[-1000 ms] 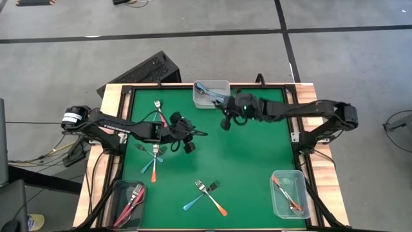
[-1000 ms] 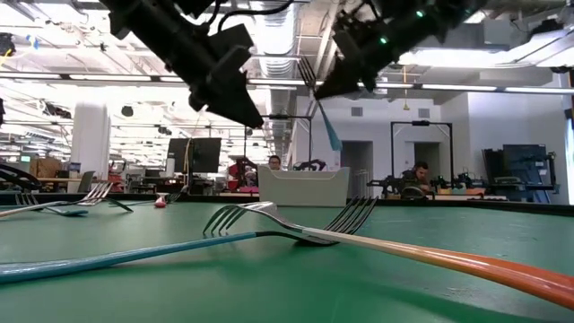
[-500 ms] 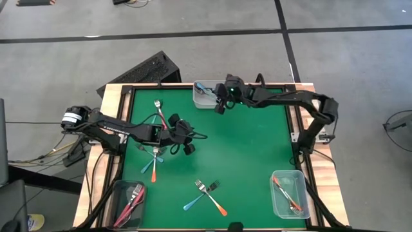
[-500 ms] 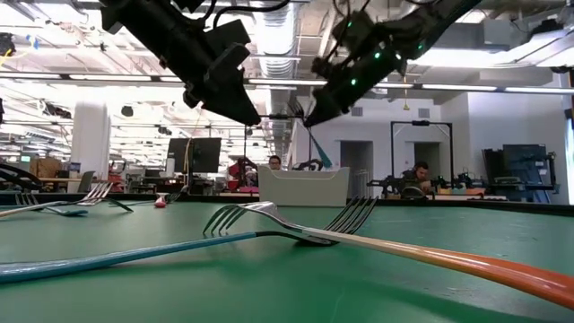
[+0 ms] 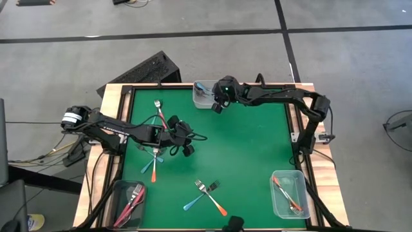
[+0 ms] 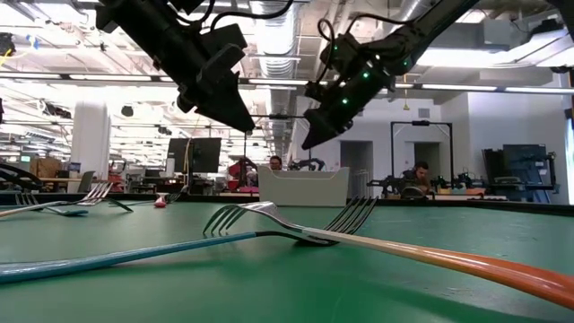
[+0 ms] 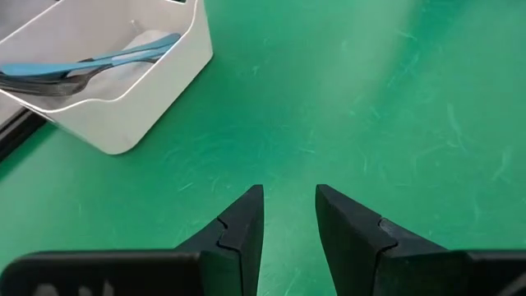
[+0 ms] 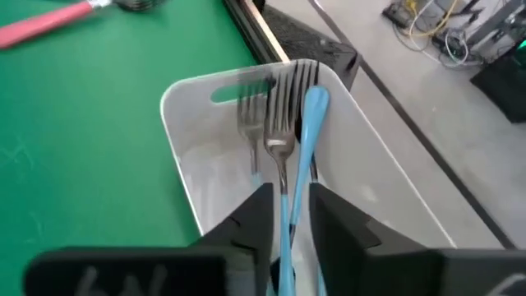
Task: Sort silverware by color (type)
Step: Put the blue fork into the white bin
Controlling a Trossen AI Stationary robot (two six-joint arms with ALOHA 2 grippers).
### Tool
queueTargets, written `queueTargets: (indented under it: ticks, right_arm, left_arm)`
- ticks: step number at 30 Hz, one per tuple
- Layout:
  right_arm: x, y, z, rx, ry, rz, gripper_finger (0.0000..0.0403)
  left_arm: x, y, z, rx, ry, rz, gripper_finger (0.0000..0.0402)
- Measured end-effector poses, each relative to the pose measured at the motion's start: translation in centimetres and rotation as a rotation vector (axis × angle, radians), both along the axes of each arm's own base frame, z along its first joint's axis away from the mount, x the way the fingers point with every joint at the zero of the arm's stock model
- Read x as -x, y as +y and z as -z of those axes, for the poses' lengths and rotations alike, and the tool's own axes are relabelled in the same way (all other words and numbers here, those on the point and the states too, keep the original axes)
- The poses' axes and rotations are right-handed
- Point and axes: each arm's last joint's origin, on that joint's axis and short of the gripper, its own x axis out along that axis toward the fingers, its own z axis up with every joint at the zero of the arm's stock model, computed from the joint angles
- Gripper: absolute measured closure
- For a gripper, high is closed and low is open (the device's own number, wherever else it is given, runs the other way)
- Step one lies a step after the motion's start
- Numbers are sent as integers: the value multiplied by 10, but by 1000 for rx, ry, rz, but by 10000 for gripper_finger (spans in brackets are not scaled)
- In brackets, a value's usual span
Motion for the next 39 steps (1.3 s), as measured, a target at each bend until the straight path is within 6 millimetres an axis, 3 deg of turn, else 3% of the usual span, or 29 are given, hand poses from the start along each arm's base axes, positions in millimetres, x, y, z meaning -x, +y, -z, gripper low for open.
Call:
queueTargets:
  ticks: [6, 11, 20, 30, 35, 39]
  right_arm:
    - [4, 0, -1, -92, -37, 75, 237]
    - [3, 13, 5, -191, -10, 76, 219]
    - [-6, 75, 36, -493, -64, -185, 231]
    - [-20, 158, 38, -551, -20, -361, 232]
    - [-13, 180, 50, -594, 13, -379, 232]
    - [4, 189, 64, -651, -12, -351, 232]
  left_arm:
    - [0, 0, 0, 1, 1, -1, 301]
    - [2, -3, 2, 10, 20, 10, 301]
    - [8, -27, 5, 6, 65, 63, 301]
    - [12, -49, 5, -14, 71, 152, 301]
    - [13, -57, 5, -13, 68, 176, 301]
    - [14, -61, 4, -6, 56, 186, 301]
